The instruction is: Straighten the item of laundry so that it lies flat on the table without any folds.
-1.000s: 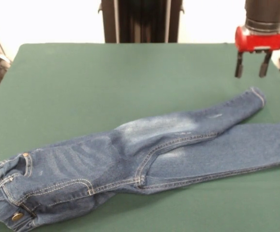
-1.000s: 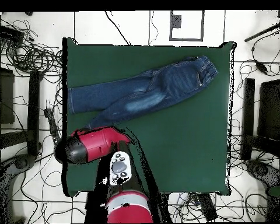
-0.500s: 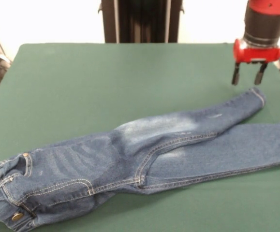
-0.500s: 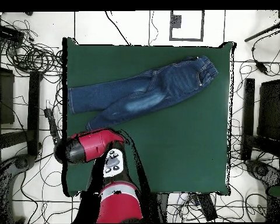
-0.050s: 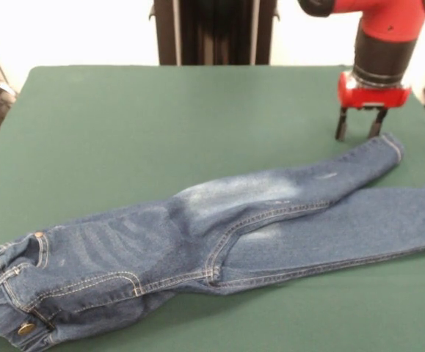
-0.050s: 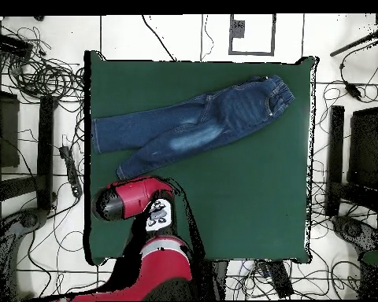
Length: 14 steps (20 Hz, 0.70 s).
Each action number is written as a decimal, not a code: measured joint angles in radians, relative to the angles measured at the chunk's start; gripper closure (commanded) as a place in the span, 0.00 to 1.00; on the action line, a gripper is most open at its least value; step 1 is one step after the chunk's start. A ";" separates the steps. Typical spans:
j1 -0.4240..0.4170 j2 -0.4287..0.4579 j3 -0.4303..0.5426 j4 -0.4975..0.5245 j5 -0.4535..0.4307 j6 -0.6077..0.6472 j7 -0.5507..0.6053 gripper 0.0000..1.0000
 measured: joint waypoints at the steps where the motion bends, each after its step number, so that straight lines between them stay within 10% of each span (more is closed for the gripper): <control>1: 0.000 -0.001 0.000 0.000 0.000 -0.003 0.000 0.00; 14: -0.063 -0.044 0.025 0.000 0.024 -0.004 0.000 0.00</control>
